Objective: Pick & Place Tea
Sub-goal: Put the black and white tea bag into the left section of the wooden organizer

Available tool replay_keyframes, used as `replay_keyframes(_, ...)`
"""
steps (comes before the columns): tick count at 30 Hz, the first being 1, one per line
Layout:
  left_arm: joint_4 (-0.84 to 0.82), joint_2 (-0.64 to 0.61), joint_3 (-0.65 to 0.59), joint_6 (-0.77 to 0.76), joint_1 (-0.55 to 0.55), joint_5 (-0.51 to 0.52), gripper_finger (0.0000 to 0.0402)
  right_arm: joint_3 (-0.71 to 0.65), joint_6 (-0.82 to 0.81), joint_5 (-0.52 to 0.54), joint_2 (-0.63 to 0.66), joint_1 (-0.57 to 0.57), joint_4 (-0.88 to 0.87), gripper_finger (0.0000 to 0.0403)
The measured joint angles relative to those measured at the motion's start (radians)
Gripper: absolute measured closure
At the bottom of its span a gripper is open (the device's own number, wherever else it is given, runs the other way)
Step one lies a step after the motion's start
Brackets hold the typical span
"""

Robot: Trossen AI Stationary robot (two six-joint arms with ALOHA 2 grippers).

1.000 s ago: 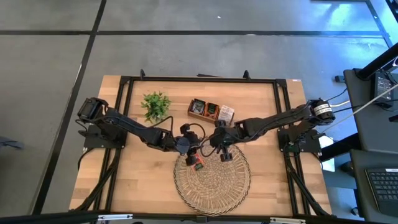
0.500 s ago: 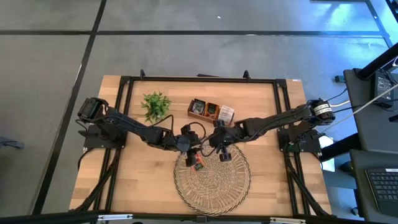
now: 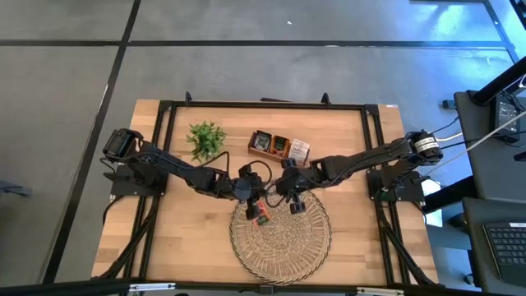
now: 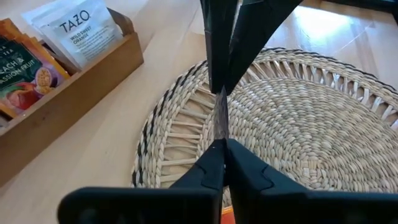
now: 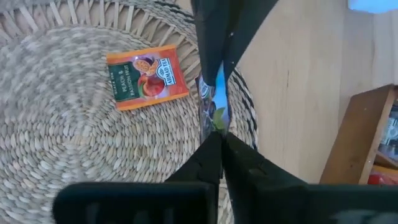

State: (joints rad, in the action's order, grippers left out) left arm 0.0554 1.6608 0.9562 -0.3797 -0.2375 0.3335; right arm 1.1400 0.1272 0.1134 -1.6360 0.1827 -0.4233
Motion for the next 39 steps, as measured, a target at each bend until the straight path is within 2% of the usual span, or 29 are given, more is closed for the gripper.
replay_keyframes(3, -0.005, 0.000, 0.000, 0.011, 0.000, 0.014, 0.0396, 0.000, -0.078, 0.020, 0.000, -0.011, 0.007, 0.0368)
replay_keyframes(11, -0.005, 0.000, 0.000, 0.067, 0.009, -0.020, 0.0398, 0.000, -0.039, 0.025, 0.033, -0.012, -0.058, 0.0328)
replay_keyframes(19, 0.077, 0.001, -0.028, 0.041, 0.011, -0.050, 0.0398, 0.000, -0.043, 0.020, 0.062, -0.012, -0.069, 0.0327)
replay_keyframes(22, 0.094, 0.001, -0.034, 0.042, 0.011, -0.058, 0.0398, 0.000, -0.048, -0.024, 0.052, -0.014, -0.059, 0.0320)
replay_keyframes(26, 0.106, 0.001, -0.034, 0.043, 0.013, -0.072, 0.0398, 0.000, -0.068, -0.092, 0.051, -0.024, -0.060, 0.0282)
replay_keyframes(31, 0.091, 0.001, -0.034, 0.076, 0.023, -0.066, 0.0398, 0.000, -0.074, -0.054, 0.071, -0.031, -0.089, 0.0216)
replay_keyframes(36, 0.107, -0.040, -0.080, 0.065, 0.050, -0.070, 0.0398, -0.044, -0.067, -0.055, 0.188, -0.030, -0.099, 0.0182)
replay_keyframes(39, 0.201, -0.090, -0.158, 0.045, 0.057, -0.060, 0.0398, -0.158, -0.059, -0.054, 0.280, -0.031, 0.017, 0.0174)
